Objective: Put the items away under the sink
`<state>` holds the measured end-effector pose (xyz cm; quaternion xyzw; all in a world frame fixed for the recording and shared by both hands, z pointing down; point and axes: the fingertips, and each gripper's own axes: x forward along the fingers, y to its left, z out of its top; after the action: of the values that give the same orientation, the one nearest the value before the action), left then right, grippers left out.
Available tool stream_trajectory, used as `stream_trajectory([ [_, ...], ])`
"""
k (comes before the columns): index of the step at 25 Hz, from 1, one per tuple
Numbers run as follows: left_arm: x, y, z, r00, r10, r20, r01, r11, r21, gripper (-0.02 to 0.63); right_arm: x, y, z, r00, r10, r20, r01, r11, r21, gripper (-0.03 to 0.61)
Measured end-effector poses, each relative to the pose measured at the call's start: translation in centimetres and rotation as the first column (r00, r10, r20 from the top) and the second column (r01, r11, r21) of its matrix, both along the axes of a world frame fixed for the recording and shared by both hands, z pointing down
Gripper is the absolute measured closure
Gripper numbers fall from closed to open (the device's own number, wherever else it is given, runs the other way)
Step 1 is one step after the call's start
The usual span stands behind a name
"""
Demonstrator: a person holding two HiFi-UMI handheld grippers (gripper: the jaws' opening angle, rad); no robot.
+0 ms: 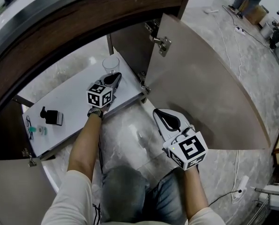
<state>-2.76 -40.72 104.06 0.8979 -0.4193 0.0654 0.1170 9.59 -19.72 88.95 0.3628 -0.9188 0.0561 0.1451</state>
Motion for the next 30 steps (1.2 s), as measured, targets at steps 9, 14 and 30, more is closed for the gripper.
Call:
stream_trajectory([
  [9, 0.1, 0.7, 1.0, 0.998, -0.017, 0.054, 0.019, 0.999, -0.044, 0.583, 0.5, 0.3, -0.1, 1.000, 0.007, 0.014, -0.007, 1.000, 0.001, 0.571],
  [14, -0.8, 1.3, 0.8, 0.999, -0.041, 0.020, 0.042, 0.998, -0.045, 0.532, 0.4, 0.4, -0.2, 1.000, 0.002, 0.026, -0.002, 1.000, 0.006, 0.571],
  [30, -3.7, 6.5, -4.2, 0.996, 0.019, 0.090, -0.029, 0.994, 0.107, 0.605, -2.3, -1.0, -2.9, 0.998, -0.043, 0.054, 0.039, 0.998, 0.057, 0.571],
])
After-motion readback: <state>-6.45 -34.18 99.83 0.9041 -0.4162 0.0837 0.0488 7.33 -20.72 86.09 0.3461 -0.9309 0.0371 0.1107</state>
